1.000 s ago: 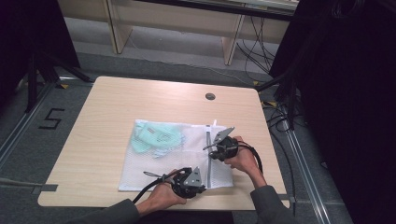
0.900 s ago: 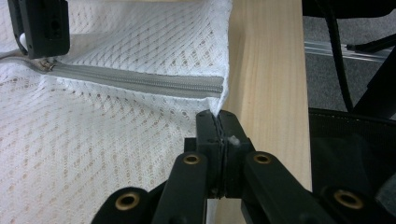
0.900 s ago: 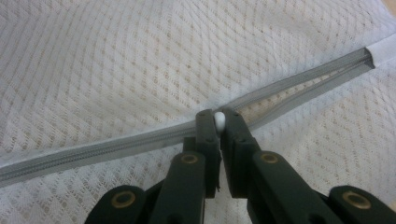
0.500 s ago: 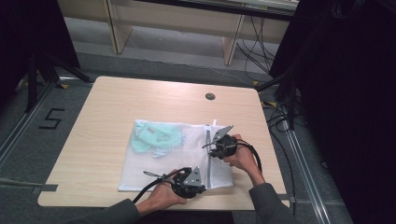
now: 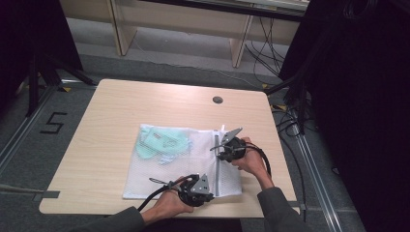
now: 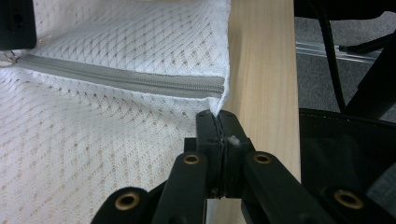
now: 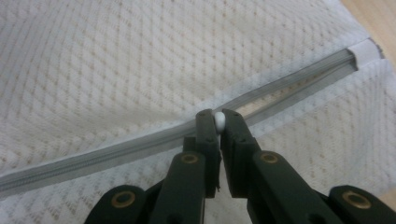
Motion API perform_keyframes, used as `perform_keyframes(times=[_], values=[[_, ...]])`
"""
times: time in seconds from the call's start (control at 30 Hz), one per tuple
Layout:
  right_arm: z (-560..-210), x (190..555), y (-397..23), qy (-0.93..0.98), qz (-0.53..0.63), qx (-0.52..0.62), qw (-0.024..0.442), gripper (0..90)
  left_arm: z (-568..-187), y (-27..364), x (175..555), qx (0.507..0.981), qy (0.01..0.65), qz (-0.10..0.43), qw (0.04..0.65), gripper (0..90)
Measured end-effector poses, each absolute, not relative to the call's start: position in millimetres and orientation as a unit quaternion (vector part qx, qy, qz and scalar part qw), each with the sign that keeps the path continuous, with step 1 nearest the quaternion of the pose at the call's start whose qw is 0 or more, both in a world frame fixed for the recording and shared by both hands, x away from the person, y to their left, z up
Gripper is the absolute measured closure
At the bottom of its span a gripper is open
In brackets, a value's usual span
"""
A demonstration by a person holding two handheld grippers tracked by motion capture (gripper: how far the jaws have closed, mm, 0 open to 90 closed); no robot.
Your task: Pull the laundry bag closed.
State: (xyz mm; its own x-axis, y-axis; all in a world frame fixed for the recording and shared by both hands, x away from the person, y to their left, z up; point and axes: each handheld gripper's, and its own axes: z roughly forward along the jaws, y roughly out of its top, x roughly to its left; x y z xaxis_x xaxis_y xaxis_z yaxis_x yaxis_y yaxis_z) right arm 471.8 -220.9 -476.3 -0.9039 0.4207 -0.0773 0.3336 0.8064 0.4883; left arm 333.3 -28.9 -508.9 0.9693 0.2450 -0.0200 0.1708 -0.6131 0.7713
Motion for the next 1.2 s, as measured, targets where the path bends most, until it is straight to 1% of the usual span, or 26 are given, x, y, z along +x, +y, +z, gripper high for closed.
perform_keyframes(times=[0.23, 0.73, 0.93, 1.0, 1.03, 1.2], values=[[-475, 476, -220, 0.948, 0.238, 0.19, 0.094, 86.7, -509, -28, 334, 0.897, 0.119, 0.045, 0.424, 88.7], [-478, 487, -220, 0.946, 0.232, 0.205, 0.099, 86.7, -508, -28, 334, 0.896, 0.119, 0.048, 0.425, 88.6], [-479, 492, -218, 0.947, 0.231, 0.196, 0.108, 86.6, -508, -28, 335, 0.895, 0.12, 0.049, 0.427, 88.6], [-478, 491, -218, 0.946, 0.229, 0.206, 0.101, 86.7, -508, -28, 335, 0.894, 0.123, 0.047, 0.428, 88.6], [-478, 492, -218, 0.945, 0.232, 0.203, 0.109, 86.6, -508, -28, 335, 0.895, 0.122, 0.049, 0.427, 88.6], [-479, 496, -220, 0.944, 0.233, 0.209, 0.109, 86.7, -508, -28, 335, 0.899, 0.114, 0.052, 0.419, 88.6]])
